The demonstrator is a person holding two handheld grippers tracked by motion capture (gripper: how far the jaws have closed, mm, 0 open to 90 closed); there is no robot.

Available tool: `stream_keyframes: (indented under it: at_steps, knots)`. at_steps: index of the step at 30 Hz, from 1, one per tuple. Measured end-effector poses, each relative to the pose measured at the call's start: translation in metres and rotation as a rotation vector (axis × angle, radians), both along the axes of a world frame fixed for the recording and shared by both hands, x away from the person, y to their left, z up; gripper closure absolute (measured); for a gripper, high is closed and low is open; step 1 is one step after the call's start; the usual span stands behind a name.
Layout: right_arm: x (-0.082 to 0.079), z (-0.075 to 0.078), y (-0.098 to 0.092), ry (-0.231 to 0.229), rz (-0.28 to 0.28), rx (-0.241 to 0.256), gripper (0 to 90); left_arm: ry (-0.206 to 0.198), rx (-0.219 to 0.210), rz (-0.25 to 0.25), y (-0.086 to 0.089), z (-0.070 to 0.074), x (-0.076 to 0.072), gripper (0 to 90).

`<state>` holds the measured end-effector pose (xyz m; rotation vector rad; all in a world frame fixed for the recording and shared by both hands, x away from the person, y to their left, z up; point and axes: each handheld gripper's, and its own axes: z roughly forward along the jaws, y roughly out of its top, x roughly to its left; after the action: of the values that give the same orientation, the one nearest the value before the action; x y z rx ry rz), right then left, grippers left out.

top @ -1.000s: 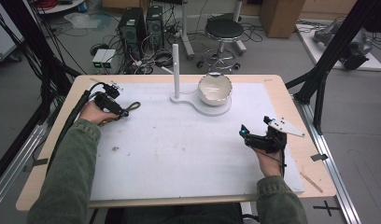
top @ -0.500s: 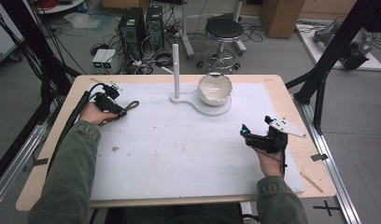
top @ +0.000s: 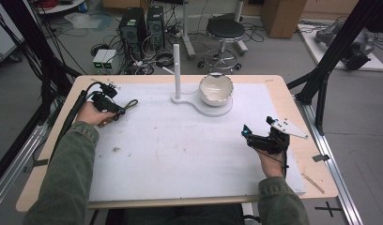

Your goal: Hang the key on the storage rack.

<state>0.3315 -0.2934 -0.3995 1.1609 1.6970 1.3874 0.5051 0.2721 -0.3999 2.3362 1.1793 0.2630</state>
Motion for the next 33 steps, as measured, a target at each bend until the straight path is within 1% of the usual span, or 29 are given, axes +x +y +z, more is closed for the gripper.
stream_keyframes:
  at_steps: [1, 4, 6, 8, 11, 13, 14, 18, 21, 23, 24, 25, 26, 28, 29, 30, 31, 32, 33]
  knots:
    - [0.0, 0.0, 0.0, -0.002, -0.002, 0.002, 0.4, -0.002, 0.0, -0.007, 0.0, 0.001, 0.0, 71.8]
    - [-0.001, 0.0, 0.0, -0.005, -0.004, 0.004, 0.4, -0.016, -0.004, -0.005, 0.0, 0.006, -0.003, 71.8]
    - [0.0, 0.001, 0.0, -0.006, -0.003, 0.007, 0.4, -0.02, -0.02, -0.001, 0.001, 0.01, -0.004, 71.8]
    - [0.0, 0.001, -0.001, -0.006, -0.004, 0.007, 0.4, -0.024, -0.038, -0.008, 0.0, 0.015, -0.007, 71.9]
    - [-0.001, 0.001, 0.0, 0.0, 0.0, 0.011, 0.4, -0.055, -0.054, -0.024, -0.002, 0.023, -0.011, 71.9]
    - [-0.001, 0.0, 0.0, -0.005, -0.001, 0.006, 0.4, -0.068, -0.063, -0.023, -0.003, 0.028, -0.014, 71.9]
    - [-0.001, 0.001, 0.0, -0.005, -0.002, 0.01, 0.4, -0.072, -0.06, -0.022, -0.002, 0.031, -0.015, 71.9]
    - [-0.002, 0.001, -0.001, -0.006, -0.004, 0.016, 0.4, -0.096, -0.079, -0.024, -0.001, 0.042, -0.022, 71.9]
    - [-0.002, 0.001, -0.001, -0.004, -0.004, 0.018, 0.4, -0.107, -0.11, -0.019, 0.002, 0.051, -0.026, 71.9]
    - [-0.002, 0.001, -0.001, -0.006, -0.004, 0.018, 0.4, -0.11, -0.147, -0.015, 0.004, 0.058, -0.028, 71.9]
    - [-0.002, 0.001, -0.001, -0.01, 0.0, 0.015, 0.5, -0.121, -0.159, -0.016, 0.006, 0.062, -0.03, 71.9]
    - [-0.002, 0.001, -0.001, -0.006, 0.001, 0.018, 0.4, -0.131, -0.177, -0.011, 0.006, 0.066, -0.031, 71.9]
    - [-0.002, 0.001, -0.001, -0.003, 0.0, 0.02, 0.4, -0.14, -0.185, -0.012, 0.009, 0.07, -0.032, 71.9]
    - [-0.002, 0.001, -0.001, -0.006, 0.002, 0.018, 0.4, -0.156, -0.229, 0.004, 0.013, 0.077, -0.034, 71.9]
    - [-0.001, 0.001, -0.001, -0.011, 0.003, 0.016, 0.4, -0.157, -0.241, 0.008, 0.015, 0.08, -0.035, 72.0]
    - [-0.001, 0.001, -0.001, -0.011, 0.003, 0.017, 0.4, -0.159, -0.256, 0.025, 0.018, 0.082, -0.036, 72.0]
    - [-0.001, 0.001, -0.001, -0.009, 0.004, 0.02, 0.5, -0.167, -0.262, 0.029, 0.02, 0.083, -0.037, 72.0]
    - [-0.001, 0.001, -0.001, -0.011, 0.003, 0.018, 0.4, -0.164, -0.277, 0.043, 0.023, 0.085, -0.037, 71.9]
    - [-0.001, 0.001, -0.001, -0.012, 0.004, 0.018, 0.5, -0.156, -0.3, 0.047, 0.026, 0.087, -0.038, 72.0]
